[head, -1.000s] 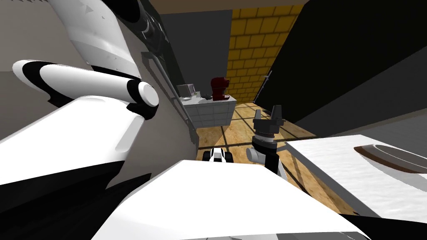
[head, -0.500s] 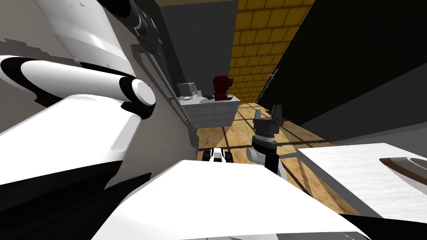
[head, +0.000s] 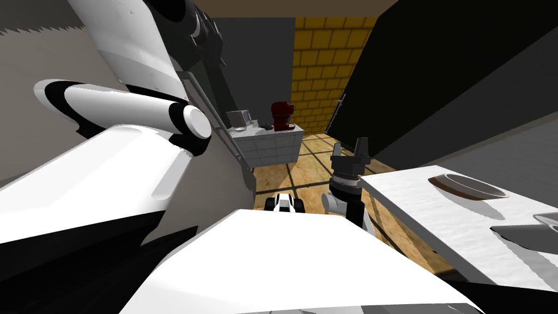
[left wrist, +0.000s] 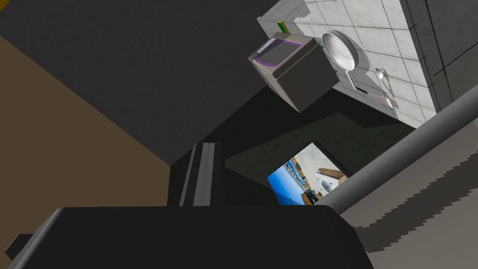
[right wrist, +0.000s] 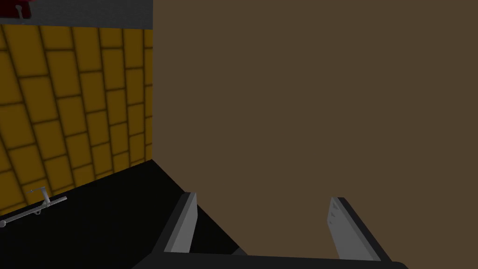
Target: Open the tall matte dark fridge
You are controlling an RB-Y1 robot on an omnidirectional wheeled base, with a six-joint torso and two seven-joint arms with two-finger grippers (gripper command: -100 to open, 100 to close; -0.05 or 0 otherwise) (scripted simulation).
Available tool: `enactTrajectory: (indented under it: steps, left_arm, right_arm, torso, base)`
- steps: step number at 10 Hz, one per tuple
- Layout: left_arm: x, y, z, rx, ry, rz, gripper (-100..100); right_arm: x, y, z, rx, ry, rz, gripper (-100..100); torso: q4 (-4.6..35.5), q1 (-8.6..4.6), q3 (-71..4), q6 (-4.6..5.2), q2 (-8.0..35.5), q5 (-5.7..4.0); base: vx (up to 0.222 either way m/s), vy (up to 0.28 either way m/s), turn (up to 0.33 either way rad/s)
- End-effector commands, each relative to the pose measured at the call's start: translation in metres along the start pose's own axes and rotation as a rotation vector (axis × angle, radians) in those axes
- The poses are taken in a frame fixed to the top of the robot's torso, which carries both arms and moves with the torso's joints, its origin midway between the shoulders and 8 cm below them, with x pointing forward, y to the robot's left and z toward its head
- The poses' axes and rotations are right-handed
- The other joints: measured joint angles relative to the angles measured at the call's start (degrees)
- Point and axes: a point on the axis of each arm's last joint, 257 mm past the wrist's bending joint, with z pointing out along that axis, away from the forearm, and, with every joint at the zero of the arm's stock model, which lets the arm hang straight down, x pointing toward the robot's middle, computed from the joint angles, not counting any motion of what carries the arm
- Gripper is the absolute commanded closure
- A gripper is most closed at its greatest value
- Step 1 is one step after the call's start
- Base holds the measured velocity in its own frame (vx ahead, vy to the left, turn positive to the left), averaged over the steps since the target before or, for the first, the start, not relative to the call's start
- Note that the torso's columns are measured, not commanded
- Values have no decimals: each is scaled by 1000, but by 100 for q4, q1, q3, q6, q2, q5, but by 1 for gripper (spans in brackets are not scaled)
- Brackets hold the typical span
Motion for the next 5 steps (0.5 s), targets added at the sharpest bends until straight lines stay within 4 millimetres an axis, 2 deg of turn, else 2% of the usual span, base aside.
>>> enactTrajectory:
  steps: [1,2,3,4,5]
  left_arm:
    - [36,-33,-10,69,84,24,100]
    - [36,-33,-10,69,84,24,100]
    - [33,-32,-8,65,77,23,100]
    - [17,-19,-3,43,44,-3,-100]
    - [13,-16,-2,38,37,-8,-100]
  right_arm:
    - [0,0,0,0,0,0,0]
    - [0,0,0,0,0,0,0]
    - [0,0,0,0,0,0,0]
    - [0,0,0,0,0,0,0]
    - [0,0,0,0,0,-1,0]
  torso:
    - [1,7,1,-2,3,2]
    - [5,13,8,-2,14,3]
    - [-1,17,-5,-6,-13,7]
    - [-12,29,-25,-6,-41,10]
    - [-20,56,-38,-9,-61,20]
  base:
    - [-272,-85,-162]
    - [-165,-83,-87]
    - [-51,-41,-7]
    - [49,61,135]
    - [136,94,105]
